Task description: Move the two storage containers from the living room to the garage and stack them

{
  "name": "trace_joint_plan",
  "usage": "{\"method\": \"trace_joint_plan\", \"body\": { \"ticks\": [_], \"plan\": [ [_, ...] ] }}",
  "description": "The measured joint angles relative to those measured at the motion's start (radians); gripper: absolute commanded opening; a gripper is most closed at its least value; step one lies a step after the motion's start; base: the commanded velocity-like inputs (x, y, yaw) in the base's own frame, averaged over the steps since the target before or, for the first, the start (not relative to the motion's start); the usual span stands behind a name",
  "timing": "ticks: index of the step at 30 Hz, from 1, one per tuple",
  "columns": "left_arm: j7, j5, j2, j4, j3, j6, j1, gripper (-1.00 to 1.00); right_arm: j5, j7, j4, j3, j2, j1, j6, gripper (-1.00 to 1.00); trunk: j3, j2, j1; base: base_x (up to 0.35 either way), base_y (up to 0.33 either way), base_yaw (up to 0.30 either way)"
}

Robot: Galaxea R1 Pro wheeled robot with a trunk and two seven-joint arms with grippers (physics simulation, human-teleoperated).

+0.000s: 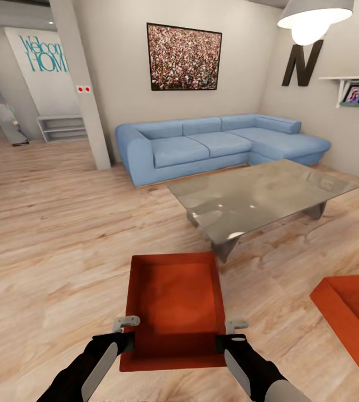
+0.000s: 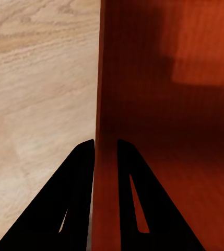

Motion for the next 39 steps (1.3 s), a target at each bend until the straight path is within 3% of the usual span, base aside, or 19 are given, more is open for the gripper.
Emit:
{"method": "trace_joint_plan", "body": {
  "ticks": [14, 31, 39],
  "plan": [
    [0.0, 0.0, 0.0, 0.001, 0.0, 0.001, 0.0, -1.0, -0.001, 0.0, 0.001, 0.001, 0.0, 0.0, -0.001, -1.0, 0.0, 0.0, 0.0, -0.088, 0.242, 0.088],
    [0.0, 0.001, 0.0, 0.001, -0.001, -0.002, 0.0, -1.0, 0.001, 0.0, 0.002, 0.0, 0.0, 0.0, -0.001, -1.0, 0.0, 0.0, 0.0, -0.006, 0.013, 0.265],
    [0.0, 0.003, 0.0, 0.002, -0.001, -0.004, 0.0, -1.0, 0.002, 0.0, 0.0, 0.0, 0.0, 0.0, -0.001, -1.0, 0.0, 0.0, 0.0, 0.0, 0.0, 0.071]
  ]
}}
